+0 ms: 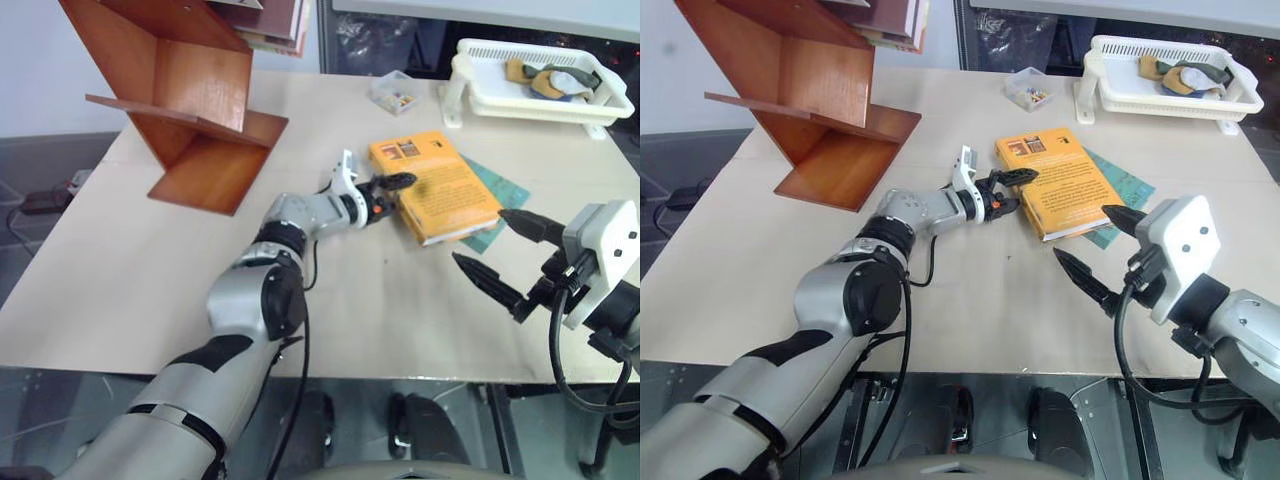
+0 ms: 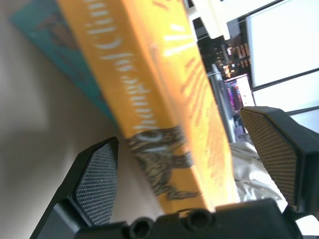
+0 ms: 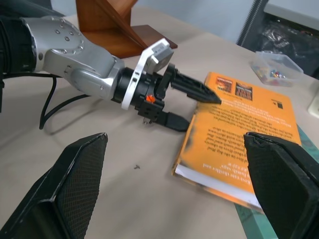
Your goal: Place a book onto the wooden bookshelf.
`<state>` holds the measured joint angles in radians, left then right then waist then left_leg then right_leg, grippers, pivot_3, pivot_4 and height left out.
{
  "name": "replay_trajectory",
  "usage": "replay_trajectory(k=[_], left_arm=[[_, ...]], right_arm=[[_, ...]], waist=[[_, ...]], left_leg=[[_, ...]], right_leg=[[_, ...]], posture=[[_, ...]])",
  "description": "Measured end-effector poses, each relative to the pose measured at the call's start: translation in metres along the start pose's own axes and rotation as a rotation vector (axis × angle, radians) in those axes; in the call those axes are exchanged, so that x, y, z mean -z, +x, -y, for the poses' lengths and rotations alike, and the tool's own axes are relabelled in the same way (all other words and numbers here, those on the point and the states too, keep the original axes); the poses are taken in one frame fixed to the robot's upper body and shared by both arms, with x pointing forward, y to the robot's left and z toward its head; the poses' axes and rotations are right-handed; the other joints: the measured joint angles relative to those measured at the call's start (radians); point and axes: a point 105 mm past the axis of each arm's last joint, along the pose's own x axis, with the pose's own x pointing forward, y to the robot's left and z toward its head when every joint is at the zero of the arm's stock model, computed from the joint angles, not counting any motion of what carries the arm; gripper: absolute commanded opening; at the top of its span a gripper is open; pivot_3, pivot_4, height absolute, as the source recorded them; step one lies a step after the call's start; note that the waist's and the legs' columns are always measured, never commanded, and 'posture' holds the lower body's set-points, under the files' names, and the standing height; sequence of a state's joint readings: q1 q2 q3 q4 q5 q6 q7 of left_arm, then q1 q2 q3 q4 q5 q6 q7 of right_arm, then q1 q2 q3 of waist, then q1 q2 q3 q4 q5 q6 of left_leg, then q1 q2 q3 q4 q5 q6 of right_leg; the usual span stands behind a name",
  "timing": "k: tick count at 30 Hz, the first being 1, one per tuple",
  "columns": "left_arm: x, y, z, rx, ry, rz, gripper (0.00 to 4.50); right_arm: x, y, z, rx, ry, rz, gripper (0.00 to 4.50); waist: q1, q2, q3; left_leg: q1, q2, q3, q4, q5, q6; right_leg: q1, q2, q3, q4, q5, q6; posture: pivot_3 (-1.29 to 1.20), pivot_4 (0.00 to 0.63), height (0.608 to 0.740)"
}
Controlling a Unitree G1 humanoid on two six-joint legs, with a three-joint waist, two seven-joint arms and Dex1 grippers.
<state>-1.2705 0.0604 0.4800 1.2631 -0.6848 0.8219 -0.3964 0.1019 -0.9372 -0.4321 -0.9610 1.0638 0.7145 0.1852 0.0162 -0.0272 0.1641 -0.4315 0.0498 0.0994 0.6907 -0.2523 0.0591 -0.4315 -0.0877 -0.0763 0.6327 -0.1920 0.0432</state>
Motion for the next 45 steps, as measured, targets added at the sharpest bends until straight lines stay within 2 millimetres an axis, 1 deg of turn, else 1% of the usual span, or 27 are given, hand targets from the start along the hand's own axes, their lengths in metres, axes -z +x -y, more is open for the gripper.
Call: replay_trajectory(k=[1,4,5,6,7,8,9,11,12,13,22,24,26,28,32,33,34,36,37,40,41,44,45], left_arm=[[0.001,0.001,0.001,0.005,0.001,-0.004,4.48],[0.003,0.002,0.001,0.010,0.002,-0.004,3.72],[0.002,0.003,0.001,0.012,-0.001,0.006,3.35],[0.001,0.003,0.001,0.013,-0.004,0.013,2.81],[0.000,0.003,0.000,0.012,-0.007,0.021,2.63],[0.000,0.003,0.000,0.009,-0.005,0.023,2.03],[0.000,0.003,0.000,0.008,-0.005,0.025,1.74],[0.000,0.003,-0.001,0.009,-0.014,0.029,0.99],[0.000,0.003,-0.001,0.010,-0.024,0.031,0.70],[0.000,0.003,-0.002,0.009,-0.032,0.031,0.53],[-0.002,-0.001,-0.001,0.025,-0.069,0.026,0.53],[-0.006,-0.008,-0.001,0.030,-0.085,0.012,0.53],[-0.013,-0.014,0.005,0.050,-0.057,0.007,0.53],[-0.023,-0.021,0.013,0.072,-0.003,0.019,0.53],[-0.035,-0.035,0.026,0.095,0.095,0.019,0.53],[-0.040,-0.046,0.030,0.100,0.174,0.013,0.53],[-0.044,-0.051,0.036,0.108,0.213,0.016,0.53],[-0.049,-0.062,0.045,0.109,0.354,0.015,0.53],[-0.049,-0.074,0.048,0.089,0.519,0.010,0.53],[-0.043,-0.094,0.053,0.079,0.826,-0.006,0.53],[-0.037,-0.103,0.056,0.086,0.971,-0.025,0.53],[-0.029,-0.116,0.064,0.117,1.213,-0.052,0.53],[-0.030,-0.122,0.068,0.121,1.342,-0.039,0.53]], right_arm=[[-0.001,-0.001,0.001,0.005,-0.003,0.002,4.50],[-0.001,-0.002,0.001,0.018,-0.002,0.000,4.50],[-0.001,-0.002,0.001,0.017,0.000,-0.001,4.50],[-0.001,-0.002,0.000,0.015,0.001,-0.001,4.50],[-0.001,-0.002,-0.001,0.015,0.000,-0.001,4.50],[-0.001,-0.002,-0.002,0.015,0.000,-0.002,4.50],[-0.001,-0.002,-0.002,0.016,0.000,-0.003,4.50],[-0.001,-0.003,-0.001,0.021,0.002,-0.005,4.50],[-0.001,-0.003,-0.001,0.020,0.004,-0.005,4.50],[-0.001,-0.003,-0.001,0.020,0.005,-0.007,4.50],[-0.001,-0.005,0.000,0.034,0.006,-0.012,4.50],[0.000,-0.005,0.000,0.034,0.005,-0.013,4.50],[0.000,-0.005,0.001,0.035,0.003,-0.013,4.50],[-0.001,-0.004,0.001,0.035,-0.001,-0.011,4.50],[-0.002,-0.001,-0.001,0.018,-0.006,-0.001,4.50],[-0.001,0.002,0.000,0.008,0.004,0.005,4.50],[0.002,0.003,0.001,0.008,0.013,-0.004,4.50],[0.002,0.005,0.004,0.007,0.012,0.004,4.50],[0.001,0.007,0.005,0.000,0.009,0.016,4.50],[0.006,0.009,0.010,0.000,0.021,0.005,4.50],[0.008,0.010,0.012,-0.004,0.023,0.006,4.50],[0.011,0.013,0.012,-0.020,0.024,0.004,4.50],[0.012,0.014,0.012,-0.032,0.025,0.005,4.50]], waist=[[0.000,0.000,0.000],[0.000,0.000,0.000],[0.000,0.000,0.000],[-0.001,0.000,0.000],[-0.001,0.000,0.000],[-0.001,0.000,0.000],[0.000,0.000,0.000],[0.000,0.000,0.000],[0.000,0.000,0.000],[0.000,0.000,0.000],[-0.001,0.000,0.000],[-0.002,0.000,0.000],[-0.002,0.000,0.000],[-0.002,0.000,0.000],[-0.002,0.000,0.000],[-0.003,0.000,0.000],[-0.003,0.000,0.000],[-0.003,0.000,0.000],[-0.004,0.000,0.000],[-0.004,0.001,0.000],[-0.003,0.001,0.000],[0.003,0.001,0.000],[0.003,0.001,0.000]], left_leg=[[0.000,0.000,0.000,0.000,0.000,0.000],[0.000,0.000,0.000,0.000,0.000,0.000],[0.000,0.000,0.000,0.000,0.000,0.000],[0.000,0.000,0.000,0.000,0.000,0.000],[0.000,0.000,0.000,0.000,0.000,0.000],[0.000,0.000,0.000,0.000,0.000,0.000],[0.000,0.000,0.000,0.000,0.000,0.000],[0.000,0.000,0.000,0.000,0.000,0.000],[0.000,0.000,0.000,0.000,0.000,0.000],[0.000,0.000,0.000,0.000,0.000,0.000],[0.000,0.000,0.000,0.000,0.000,0.000],[0.000,0.000,0.000,0.000,0.000,0.000],[0.000,0.000,0.000,0.000,0.000,0.000],[0.000,0.000,0.000,0.000,0.000,0.000],[0.000,0.000,0.000,0.000,0.000,0.000],[0.000,0.000,0.000,0.000,0.000,-0.001],[0.000,0.001,0.000,0.000,0.003,-0.004],[0.001,0.001,0.001,0.000,0.003,-0.005],[0.001,0.001,0.001,0.000,0.003,-0.005],[0.002,0.002,0.002,-0.001,0.003,-0.005],[0.001,0.002,0.003,-0.001,0.003,-0.005],[0.001,0.002,0.003,-0.001,0.003,-0.005],[0.001,0.002,0.002,0.000,0.003,-0.005]], right_leg=[[0.000,0.000,0.000,0.000,0.000,0.000],[0.000,0.000,0.000,0.000,0.000,0.000],[0.000,0.000,0.000,0.000,0.000,0.000],[0.000,0.000,0.000,0.000,0.000,0.000],[0.000,0.000,0.000,0.000,0.000,0.000],[0.000,0.000,0.000,0.000,0.000,0.000],[0.000,0.000,0.000,0.000,0.000,0.000],[0.000,0.000,0.000,0.000,0.000,0.000],[0.000,0.000,0.000,0.000,0.000,0.000],[0.000,0.000,0.000,0.000,0.000,0.000],[0.000,0.000,0.000,0.000,0.000,0.000],[0.000,0.000,0.000,0.000,0.000,0.000],[0.000,0.000,0.000,0.000,0.000,0.000],[0.000,0.000,0.000,0.000,0.000,0.000],[0.000,0.000,0.000,0.001,0.000,0.000],[0.000,0.000,0.000,0.001,0.000,0.000],[0.000,0.000,0.001,0.001,0.000,0.000],[0.000,0.000,0.001,0.001,0.000,0.000],[0.000,0.000,0.001,0.001,0.000,0.000],[-0.001,0.000,0.003,0.001,0.000,-0.001],[-0.001,0.001,0.003,0.001,0.000,-0.001],[-0.001,0.001,0.002,0.001,0.000,-0.001],[-0.001,0.001,0.002,0.001,0.000,-0.001]], posture=[[0.00,0.150,0.740],[0.00,0.150,0.740],[0.00,0.150,0.740],[0.00,0.150,0.740],[0.00,0.150,0.740],[0.00,0.150,0.740],[0.00,0.150,0.740],[0.00,0.150,0.740],[0.00,0.150,0.740],[0.00,0.150,0.740],[0.00,0.150,0.740],[0.00,0.150,0.740],[0.00,0.150,0.740],[0.00,0.150,0.740],[0.00,0.150,0.740],[0.00,0.150,0.740],[0.00,0.150,0.740],[0.00,0.150,0.740],[0.00,0.150,0.740],[0.00,0.150,0.740],[0.00,0.150,0.740],[0.00,0.150,0.740],[0.00,0.150,0.740]])
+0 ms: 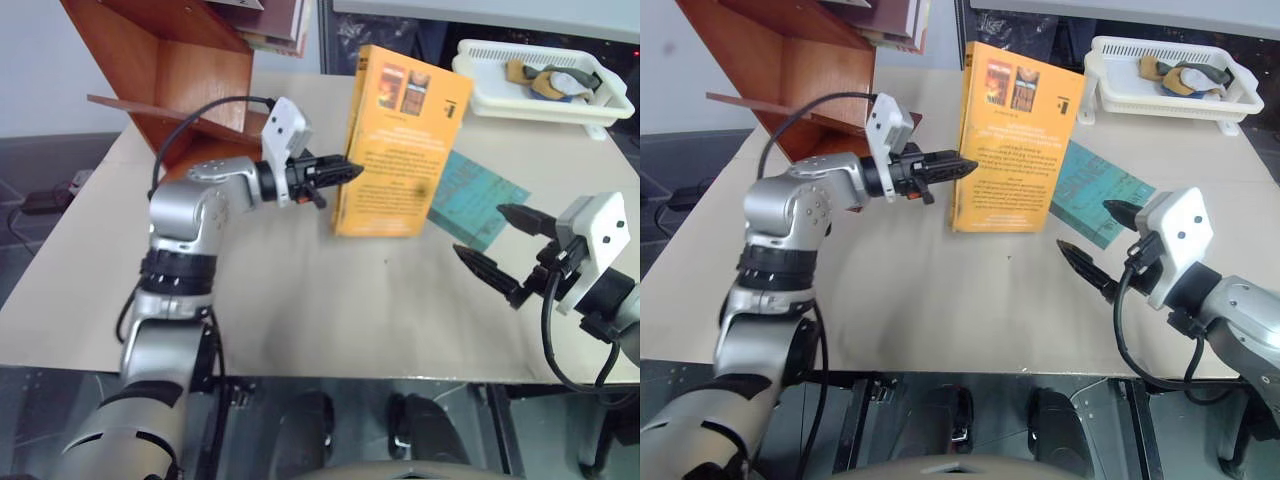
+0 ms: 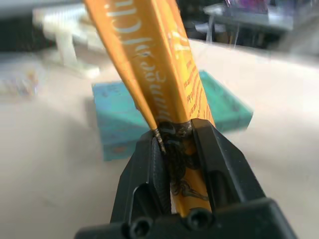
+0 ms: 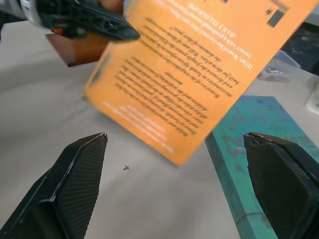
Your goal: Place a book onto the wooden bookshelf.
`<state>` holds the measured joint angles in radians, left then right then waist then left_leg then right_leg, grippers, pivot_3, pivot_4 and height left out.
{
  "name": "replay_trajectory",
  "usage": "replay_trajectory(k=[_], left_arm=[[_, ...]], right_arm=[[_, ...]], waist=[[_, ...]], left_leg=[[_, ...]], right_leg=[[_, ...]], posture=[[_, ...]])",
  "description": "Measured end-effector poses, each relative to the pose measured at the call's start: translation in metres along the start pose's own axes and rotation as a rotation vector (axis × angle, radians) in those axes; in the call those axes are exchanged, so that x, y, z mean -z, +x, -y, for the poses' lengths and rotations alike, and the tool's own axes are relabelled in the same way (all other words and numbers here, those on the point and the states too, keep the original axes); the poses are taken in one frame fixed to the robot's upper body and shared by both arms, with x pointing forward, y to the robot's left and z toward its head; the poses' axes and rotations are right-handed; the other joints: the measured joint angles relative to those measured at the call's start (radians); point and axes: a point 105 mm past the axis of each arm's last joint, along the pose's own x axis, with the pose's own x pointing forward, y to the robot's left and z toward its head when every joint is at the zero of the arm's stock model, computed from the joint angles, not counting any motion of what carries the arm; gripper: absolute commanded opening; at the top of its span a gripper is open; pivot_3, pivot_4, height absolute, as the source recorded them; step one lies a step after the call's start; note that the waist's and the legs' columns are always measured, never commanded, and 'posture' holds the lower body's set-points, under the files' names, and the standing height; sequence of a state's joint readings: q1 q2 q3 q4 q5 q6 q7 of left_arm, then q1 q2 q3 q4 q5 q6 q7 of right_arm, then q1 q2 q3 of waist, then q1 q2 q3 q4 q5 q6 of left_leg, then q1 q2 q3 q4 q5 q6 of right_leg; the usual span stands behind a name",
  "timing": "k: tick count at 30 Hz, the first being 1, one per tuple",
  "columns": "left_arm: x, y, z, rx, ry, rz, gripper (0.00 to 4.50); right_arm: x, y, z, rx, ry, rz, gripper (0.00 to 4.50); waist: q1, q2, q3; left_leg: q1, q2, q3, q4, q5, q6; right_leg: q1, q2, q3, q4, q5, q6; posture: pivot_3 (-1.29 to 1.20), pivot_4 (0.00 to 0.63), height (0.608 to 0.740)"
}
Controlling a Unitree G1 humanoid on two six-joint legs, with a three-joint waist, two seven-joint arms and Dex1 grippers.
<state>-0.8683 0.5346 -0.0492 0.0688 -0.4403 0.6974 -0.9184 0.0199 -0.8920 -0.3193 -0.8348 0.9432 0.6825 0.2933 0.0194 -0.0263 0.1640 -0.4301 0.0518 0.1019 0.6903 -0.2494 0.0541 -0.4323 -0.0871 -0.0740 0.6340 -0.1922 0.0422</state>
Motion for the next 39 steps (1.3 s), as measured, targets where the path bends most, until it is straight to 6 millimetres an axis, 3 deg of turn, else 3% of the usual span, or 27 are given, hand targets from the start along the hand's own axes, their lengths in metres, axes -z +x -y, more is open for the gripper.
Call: replay_trajectory(k=[3,7,12,15,24,27,31,34,36,39], left_arm=[[-0.018,-0.010,-0.003,-0.035,0.269,0.053,0.53],[-0.050,-0.044,-0.008,-0.056,0.916,0.065,0.53],[-0.071,-0.074,-0.013,0.010,1.164,-0.017,0.53],[-0.072,-0.088,-0.018,0.032,1.204,-0.099,0.53],[-0.098,-0.137,-0.050,-0.102,1.362,-0.387,0.53],[-0.096,-0.143,-0.055,-0.110,1.361,-0.428,0.53],[-0.076,-0.164,-0.074,-0.123,1.302,-0.566,0.53],[-0.069,-0.178,-0.089,-0.168,1.275,-0.672,0.53],[-0.069,-0.191,-0.100,-0.227,1.263,-0.749,0.53],[-0.066,-0.199,-0.109,-0.272,1.262,-0.802,0.53]], right_arm=[[0.002,0.002,0.002,-0.011,0.005,0.009,4.50],[0.004,0.009,0.006,-0.045,0.011,0.025,4.50],[0.000,0.017,0.009,-0.089,-0.002,0.058,4.50],[0.002,0.021,0.012,-0.103,0.003,0.061,4.50],[-0.003,0.037,0.021,-0.155,-0.020,0.104,4.50],[-0.004,0.039,0.020,-0.166,-0.024,0.112,4.50],[-0.013,0.044,0.019,-0.192,-0.041,0.146,4.50],[-0.032,0.046,0.015,-0.224,-0.074,0.203,4.50],[-0.056,0.046,0.003,-0.276,-0.123,0.280,4.50],[-0.072,0.049,-0.007,-0.315,-0.144,0.340,4.50]], waist=[[0.000,0.000,0.000],[-0.005,0.000,0.000],[-0.003,0.000,0.000],[-0.004,0.000,0.000],[-0.003,0.000,0.001],[-0.004,0.000,0.001],[-0.007,0.000,0.001],[-0.006,-0.001,0.001],[-0.008,-0.001,0.002],[-0.007,-0.002,0.002]], left_leg=[[0.000,0.000,0.000,0.000,-0.002,0.003],[0.000,0.001,0.002,0.000,-0.002,0.004],[-0.001,0.001,0.004,0.000,-0.002,0.004],[-0.001,0.001,0.004,0.000,-0.001,0.002],[-0.001,0.002,0.007,0.000,-0.002,0.004],[-0.001,0.002,0.007,0.000,-0.002,0.004],[-0.001,0.002,0.008,0.000,-0.002,0.004],[-0.002,0.002,0.009,0.000,-0.002,0.004],[-0.002,0.002,0.011,0.000,-0.003,0.004],[-0.002,0.003,0.012,0.000,-0.003,0.004]], right_leg=[[0.000,0.000,0.000,0.000,-0.002,-0.004],[-0.001,0.001,0.001,0.000,-0.002,-0.003],[-0.001,0.001,0.000,-0.001,0.000,0.000],[-0.001,0.001,0.000,-0.001,0.000,0.001],[-0.001,0.001,0.000,-0.001,-0.001,0.002],[-0.001,0.001,0.000,-0.001,-0.001,0.003],[-0.002,0.001,0.000,0.001,-0.001,0.003],[-0.004,0.001,0.001,0.002,-0.001,0.003],[-0.006,0.001,0.004,0.004,-0.002,0.004],[-0.007,0.001,0.004,0.004,-0.002,0.003]], posture=[[0.00,0.150,0.740],[0.00,0.150,0.740],[0.00,0.150,0.740],[0.00,0.150,0.740],[0.00,0.150,0.740],[0.00,0.150,0.740],[0.00,0.150,0.740],[0.00,0.150,0.740],[0.00,0.150,0.740],[0.00,0.150,0.740]])
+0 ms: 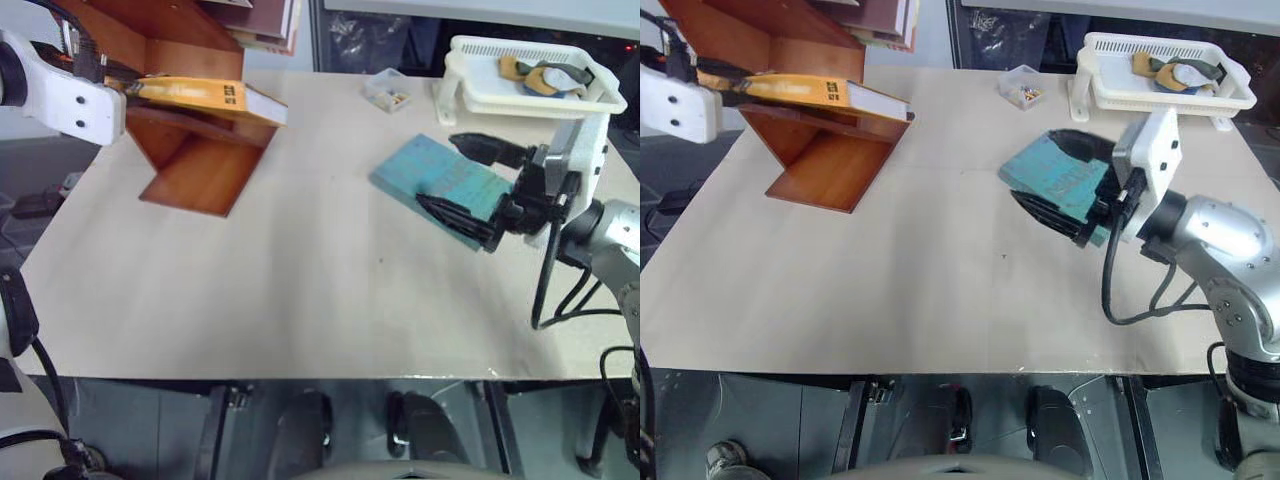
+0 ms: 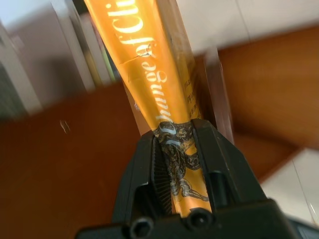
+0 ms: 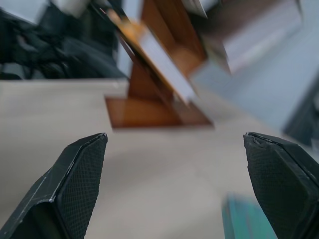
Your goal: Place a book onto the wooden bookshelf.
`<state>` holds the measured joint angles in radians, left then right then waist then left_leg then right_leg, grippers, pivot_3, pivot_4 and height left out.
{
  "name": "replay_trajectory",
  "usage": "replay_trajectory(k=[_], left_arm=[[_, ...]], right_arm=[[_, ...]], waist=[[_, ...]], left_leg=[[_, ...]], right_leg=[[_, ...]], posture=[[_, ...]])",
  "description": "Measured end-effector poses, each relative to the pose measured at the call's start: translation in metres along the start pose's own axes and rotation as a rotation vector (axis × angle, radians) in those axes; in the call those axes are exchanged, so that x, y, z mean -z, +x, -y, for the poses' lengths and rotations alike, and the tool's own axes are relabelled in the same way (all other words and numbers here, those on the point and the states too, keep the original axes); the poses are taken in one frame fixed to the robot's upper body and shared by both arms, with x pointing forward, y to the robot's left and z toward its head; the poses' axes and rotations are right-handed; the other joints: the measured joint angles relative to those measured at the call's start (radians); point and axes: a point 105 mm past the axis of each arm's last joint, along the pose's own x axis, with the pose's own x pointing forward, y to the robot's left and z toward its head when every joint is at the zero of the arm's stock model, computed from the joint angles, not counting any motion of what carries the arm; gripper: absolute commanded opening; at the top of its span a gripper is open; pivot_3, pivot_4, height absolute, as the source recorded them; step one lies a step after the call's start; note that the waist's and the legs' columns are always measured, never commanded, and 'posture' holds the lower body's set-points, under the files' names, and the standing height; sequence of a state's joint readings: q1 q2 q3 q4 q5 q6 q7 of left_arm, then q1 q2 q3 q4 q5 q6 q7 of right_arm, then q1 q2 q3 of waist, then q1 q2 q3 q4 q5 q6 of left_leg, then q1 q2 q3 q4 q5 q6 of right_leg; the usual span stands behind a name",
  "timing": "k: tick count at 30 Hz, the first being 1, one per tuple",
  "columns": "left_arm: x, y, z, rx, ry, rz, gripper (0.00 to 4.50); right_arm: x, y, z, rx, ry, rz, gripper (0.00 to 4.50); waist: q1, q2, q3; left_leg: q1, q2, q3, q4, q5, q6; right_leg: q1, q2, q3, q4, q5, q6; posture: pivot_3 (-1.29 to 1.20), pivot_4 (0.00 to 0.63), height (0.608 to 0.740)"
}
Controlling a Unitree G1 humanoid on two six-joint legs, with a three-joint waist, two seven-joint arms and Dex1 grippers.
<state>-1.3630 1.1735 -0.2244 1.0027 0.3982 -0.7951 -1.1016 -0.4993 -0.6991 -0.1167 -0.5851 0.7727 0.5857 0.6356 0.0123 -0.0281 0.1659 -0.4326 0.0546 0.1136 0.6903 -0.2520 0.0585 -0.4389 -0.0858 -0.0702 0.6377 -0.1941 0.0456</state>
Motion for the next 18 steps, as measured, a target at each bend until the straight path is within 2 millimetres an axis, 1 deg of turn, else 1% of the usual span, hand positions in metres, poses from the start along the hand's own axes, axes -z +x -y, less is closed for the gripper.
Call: replay_trajectory(k=[2,4,7,11,13,14,16,17,18], left_arm=[[0.005,0.003,0.000,-0.014,0.005,-0.028,0.53],[0.006,0.007,0.000,-0.025,0.012,-0.035,0.53],[0.010,0.013,0.003,-0.046,-0.005,-0.045,0.53],[0.014,0.015,0.007,-0.061,-0.017,-0.051,0.53],[0.016,0.016,0.009,-0.069,-0.021,-0.058,0.53],[0.018,0.015,0.010,-0.070,-0.026,-0.061,1.25],[0.020,0.014,0.012,-0.067,-0.037,-0.071,1.73],[0.025,0.013,0.014,-0.060,-0.053,-0.090,2.36],[0.030,0.011,0.018,-0.052,-0.076,-0.108,2.63]], right_arm=[[-0.005,0.012,-0.002,-0.019,0.010,0.036,4.50],[-0.006,0.018,-0.005,-0.031,0.008,0.044,4.50],[-0.001,0.021,-0.005,-0.023,0.020,0.039,4.50],[0.002,0.025,-0.007,-0.022,0.030,0.037,4.50],[0.003,0.025,-0.007,-0.019,0.034,0.031,4.50],[0.003,0.025,-0.007,-0.018,0.034,0.030,4.50],[0.003,0.025,-0.008,-0.017,0.033,0.030,4.50],[0.003,0.025,-0.008,-0.017,0.032,0.030,4.50],[0.004,0.024,-0.008,-0.016,0.034,0.028,4.50]], waist=[[0.000,0.000,0.000],[0.002,0.000,0.000],[0.006,-0.001,0.000],[0.004,0.000,0.000],[0.003,0.000,0.000],[0.001,0.000,0.000],[-0.001,0.000,0.000],[-0.002,0.000,0.000],[-0.004,0.000,0.000]], left_leg=[[0.000,0.000,0.002,0.000,0.000,0.000],[0.000,0.000,0.002,0.000,0.000,0.000],[0.001,0.000,0.002,0.001,0.000,0.000],[0.001,0.001,0.002,0.004,0.000,0.000],[0.001,0.001,0.002,0.007,0.000,0.000],[0.001,0.002,0.002,0.008,0.000,0.001],[0.002,0.002,0.002,0.010,0.000,0.001],[0.002,0.002,0.002,0.010,0.000,0.001],[0.001,0.003,0.002,0.011,0.000,0.001]], right_leg=[[-0.001,0.000,0.002,0.001,0.000,0.000],[-0.002,0.000,0.002,0.003,0.000,0.000],[-0.002,-0.001,0.002,0.004,0.000,0.000],[-0.001,-0.001,0.002,0.007,-0.001,0.000],[-0.001,-0.001,0.002,0.009,-0.003,-0.003],[-0.002,-0.001,0.002,0.010,-0.003,-0.003],[-0.002,-0.001,0.003,0.013,-0.003,-0.003],[-0.002,-0.001,0.003,0.014,-0.003,-0.003],[-0.004,-0.001,0.004,0.016,-0.004,-0.003]], posture=[[0.00,0.150,0.740],[0.00,0.150,0.740],[0.00,0.150,0.740],[0.00,0.150,0.740],[0.00,0.150,0.740],[0.00,0.150,0.740],[0.00,0.150,0.740],[0.00,0.150,0.740],[0.00,0.150,0.740]])
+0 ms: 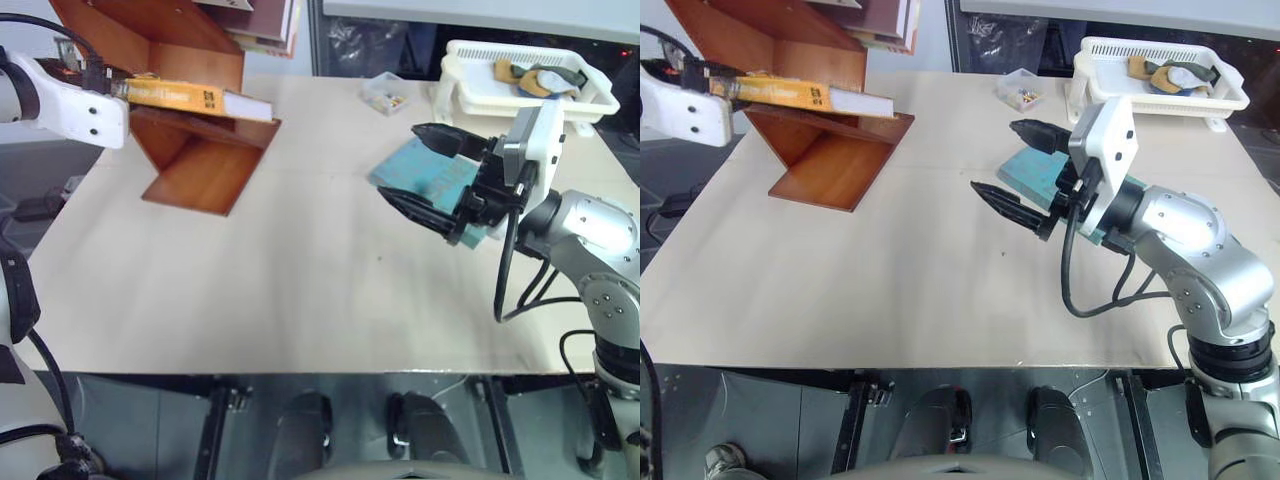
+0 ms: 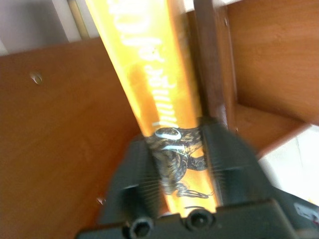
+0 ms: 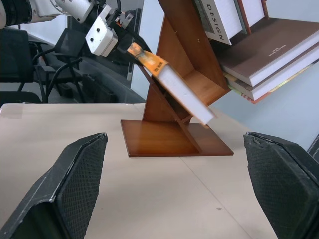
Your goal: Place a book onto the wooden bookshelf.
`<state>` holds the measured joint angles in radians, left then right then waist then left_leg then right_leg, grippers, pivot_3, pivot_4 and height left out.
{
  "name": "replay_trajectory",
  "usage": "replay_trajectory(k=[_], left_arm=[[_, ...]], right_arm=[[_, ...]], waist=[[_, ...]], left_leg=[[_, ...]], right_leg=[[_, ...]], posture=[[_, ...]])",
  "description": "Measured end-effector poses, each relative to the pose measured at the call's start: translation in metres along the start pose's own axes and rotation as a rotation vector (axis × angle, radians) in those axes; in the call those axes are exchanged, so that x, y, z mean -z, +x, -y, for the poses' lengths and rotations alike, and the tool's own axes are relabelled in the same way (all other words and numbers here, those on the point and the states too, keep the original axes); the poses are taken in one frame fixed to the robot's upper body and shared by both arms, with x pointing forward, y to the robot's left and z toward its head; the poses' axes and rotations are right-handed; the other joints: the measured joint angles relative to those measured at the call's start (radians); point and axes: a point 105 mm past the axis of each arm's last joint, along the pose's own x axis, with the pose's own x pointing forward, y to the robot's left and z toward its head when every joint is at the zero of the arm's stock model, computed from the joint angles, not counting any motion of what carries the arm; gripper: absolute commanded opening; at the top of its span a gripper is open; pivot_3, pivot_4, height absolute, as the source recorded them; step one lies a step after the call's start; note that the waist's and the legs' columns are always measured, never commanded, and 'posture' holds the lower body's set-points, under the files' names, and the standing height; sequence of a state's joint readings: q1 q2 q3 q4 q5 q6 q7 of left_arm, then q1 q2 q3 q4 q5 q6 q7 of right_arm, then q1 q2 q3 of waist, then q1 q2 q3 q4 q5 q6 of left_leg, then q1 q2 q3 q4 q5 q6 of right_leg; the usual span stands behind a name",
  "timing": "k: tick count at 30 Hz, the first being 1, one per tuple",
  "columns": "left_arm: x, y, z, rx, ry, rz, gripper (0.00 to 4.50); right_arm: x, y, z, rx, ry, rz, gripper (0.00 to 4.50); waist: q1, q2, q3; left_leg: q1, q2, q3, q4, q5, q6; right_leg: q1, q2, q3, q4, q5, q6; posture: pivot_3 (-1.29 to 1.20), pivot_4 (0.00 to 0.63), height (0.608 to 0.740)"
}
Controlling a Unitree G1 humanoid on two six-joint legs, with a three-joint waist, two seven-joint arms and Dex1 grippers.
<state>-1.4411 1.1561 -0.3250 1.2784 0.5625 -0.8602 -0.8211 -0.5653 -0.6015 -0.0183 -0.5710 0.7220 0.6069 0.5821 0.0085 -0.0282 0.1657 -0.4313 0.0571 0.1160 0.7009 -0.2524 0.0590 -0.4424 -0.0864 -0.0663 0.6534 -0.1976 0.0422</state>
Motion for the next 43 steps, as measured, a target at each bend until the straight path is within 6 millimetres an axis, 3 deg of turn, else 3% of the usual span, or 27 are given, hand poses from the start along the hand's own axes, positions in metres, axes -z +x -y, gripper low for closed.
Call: replay_trajectory(k=[1,3,4,9,16,18,20,21,24,25,28,32,36,39,43], left_arm=[[0.000,0.000,0.000,-0.005,-0.001,-0.001,3.20],[0.002,0.000,-0.001,-0.015,-0.008,-0.006,3.81],[0.003,-0.001,-0.001,-0.019,-0.011,-0.008,4.35],[0.012,-0.017,0.003,-0.086,-0.070,0.016,4.43],[-0.002,-0.044,-0.001,-0.304,-0.244,0.285,4.43],[-0.018,-0.045,-0.009,-0.368,-0.320,0.402,4.43],[-0.051,-0.042,-0.012,-0.409,-0.472,0.586,4.43],[-0.081,-0.039,-0.005,-0.386,-0.646,0.716,4.43],[-0.148,-0.030,0.023,-0.237,-0.928,0.902,4.43],[-0.181,-0.026,0.048,-0.118,-1.069,0.949,4.43],[-0.207,-0.021,0.078,0.012,-1.215,0.923,4.43],[-0.215,-0.020,0.109,0.103,-1.295,0.845,4.43],[-0.184,-0.011,0.167,0.175,-1.358,0.605,4.43],[-0.159,-0.018,0.168,0.130,-1.357,0.548,4.43],[-0.154,-0.026,0.165,0.136,-1.327,0.571,4.43]], right_arm=[[0.001,0.000,0.000,0.002,0.002,-0.002,4.50],[0.001,0.000,0.000,0.003,0.002,-0.001,4.50],[0.001,0.000,0.000,0.004,0.001,-0.001,4.50],[0.003,-0.001,0.000,-0.002,0.005,-0.009,4.50],[0.020,-0.009,0.000,-0.003,0.017,-0.084,4.50],[0.026,-0.013,0.001,0.009,0.021,-0.110,4.50],[0.036,-0.017,0.001,0.021,0.035,-0.155,4.50],[0.045,-0.021,0.001,0.035,0.050,-0.206,4.50],[0.062,-0.029,0.004,0.081,0.068,-0.301,4.50],[0.072,-0.034,0.004,0.104,0.060,-0.358,4.50],[0.089,-0.044,0.004,0.157,0.075,-0.421,4.50],[0.107,-0.061,0.004,0.265,0.076,-0.489,4.50],[0.118,-0.097,-0.009,0.342,0.123,-0.574,4.50],[0.109,-0.113,-0.013,0.374,0.109,-0.593,4.50],[0.103,-0.121,-0.016,0.378,0.102,-0.602,4.50]], waist=[[0.000,0.000,0.000],[0.000,0.000,0.000],[-0.002,-0.001,0.001],[-0.019,-0.002,0.002],[-0.018,-0.003,0.002],[-0.015,-0.003,0.002],[-0.013,-0.003,0.002],[-0.018,-0.003,0.002],[-0.022,-0.003,0.002],[-0.023,-0.003,0.002],[-0.024,-0.003,0.002],[-0.021,-0.001,0.001],[-0.018,-0.001,0.001],[-0.016,-0.001,0.001],[-0.014,-0.001,0.001]], left_leg=[[-0.001,0.000,0.000,0.001,0.000,0.000],[-0.002,0.000,0.000,0.001,0.000,0.000],[-0.002,0.000,0.001,0.001,0.000,0.000],[-0.003,0.000,0.004,0.001,0.000,0.000],[-0.003,0.001,0.003,0.001,-0.001,0.001],[-0.002,0.001,0.000,0.001,-0.001,0.001],[-0.002,0.000,-0.002,0.002,-0.001,0.001],[-0.002,0.001,-0.002,0.002,0.000,0.000],[-0.001,-0.001,-0.001,0.003,0.000,0.000],[0.000,-0.001,0.000,0.003,0.000,0.000],[0.001,-0.001,0.000,0.002,0.000,-0.002],[0.004,-0.001,0.001,0.000,0.000,-0.001],[0.002,-0.001,0.001,0.000,-0.001,-0.001],[0.002,0.000,0.001,0.001,-0.001,0.000],[0.002,0.000,0.000,0.000,-0.002,0.000]], right_leg=[[-0.001,0.000,0.000,0.001,0.000,-0.001],[-0.004,0.000,0.003,0.004,0.000,-0.001],[-0.004,0.000,0.003,0.004,0.000,0.000],[-0.005,0.000,0.003,0.003,0.003,-0.001],[-0.005,-0.002,0.003,0.003,0.002,-0.002],[-0.004,-0.003,0.003,0.004,0.001,-0.003],[-0.003,-0.004,0.005,0.005,0.002,0.000],[-0.003,-0.005,0.006,0.003,0.003,0.001],[-0.003,-0.006,0.008,0.004,0.002,0.002],[-0.003,-0.005,0.009,0.005,0.001,0.003],[-0.003,0.000,0.009,0.006,0.001,0.002],[-0.003,0.001,0.009,0.007,-0.001,0.002],[-0.003,0.000,0.009,0.005,-0.003,0.000],[-0.003,-0.001,0.009,0.004,-0.003,0.000],[-0.003,-0.002,0.009,0.004,-0.004,0.000]], posture=[[0.00,0.150,0.740],[0.00,0.150,0.740],[0.00,0.150,0.740],[0.00,0.150,0.740],[0.00,0.150,0.740],[0.00,0.150,0.740],[0.00,0.150,0.740],[0.00,0.150,0.740],[0.00,0.150,0.740],[0.00,0.150,0.740],[0.00,0.150,0.740],[0.00,0.150,0.740],[0.00,0.150,0.740],[0.00,0.150,0.740],[0.00,0.150,0.740]])
